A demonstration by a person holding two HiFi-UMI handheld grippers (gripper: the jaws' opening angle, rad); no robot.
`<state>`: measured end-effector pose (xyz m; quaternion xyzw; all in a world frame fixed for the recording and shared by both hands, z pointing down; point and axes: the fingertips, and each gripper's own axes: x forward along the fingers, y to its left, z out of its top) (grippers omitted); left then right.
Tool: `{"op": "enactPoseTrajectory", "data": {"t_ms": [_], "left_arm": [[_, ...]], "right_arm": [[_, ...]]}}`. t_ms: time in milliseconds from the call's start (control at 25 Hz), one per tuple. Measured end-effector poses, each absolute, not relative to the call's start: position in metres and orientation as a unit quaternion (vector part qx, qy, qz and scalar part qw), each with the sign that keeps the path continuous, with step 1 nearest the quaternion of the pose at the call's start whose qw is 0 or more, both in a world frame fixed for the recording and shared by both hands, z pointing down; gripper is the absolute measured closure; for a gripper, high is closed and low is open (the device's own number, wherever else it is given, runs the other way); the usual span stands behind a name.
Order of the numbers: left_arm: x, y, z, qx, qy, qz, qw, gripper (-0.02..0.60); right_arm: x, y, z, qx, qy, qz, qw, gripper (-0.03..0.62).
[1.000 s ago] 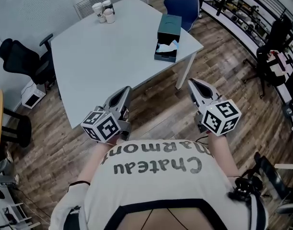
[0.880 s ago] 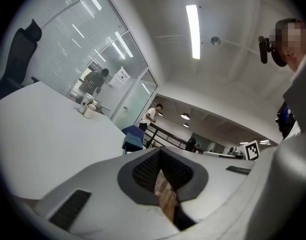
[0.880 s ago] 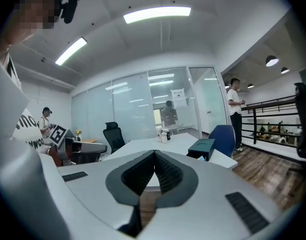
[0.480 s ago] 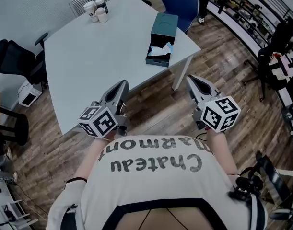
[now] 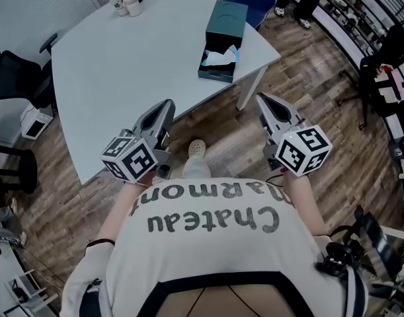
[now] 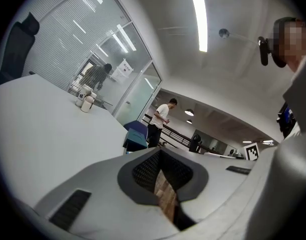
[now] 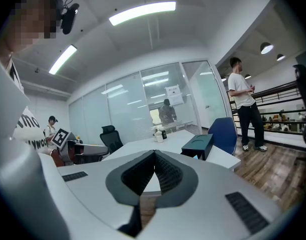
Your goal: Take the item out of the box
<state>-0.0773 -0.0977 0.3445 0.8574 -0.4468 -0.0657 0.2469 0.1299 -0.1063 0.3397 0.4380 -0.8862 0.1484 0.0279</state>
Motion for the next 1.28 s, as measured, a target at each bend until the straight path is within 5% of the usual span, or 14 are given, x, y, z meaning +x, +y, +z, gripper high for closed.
{"op": "enactPoseTrajectory", "data": {"t_ms": [1280], "left_arm": [[-0.08,-0.321,0.4,0.859,-0.402,-0.03,0.314,0.583]], "right_arm": [[0.094,-0.319,0.424,0.438,-0.858,0.231,0.136,0.595]]}}
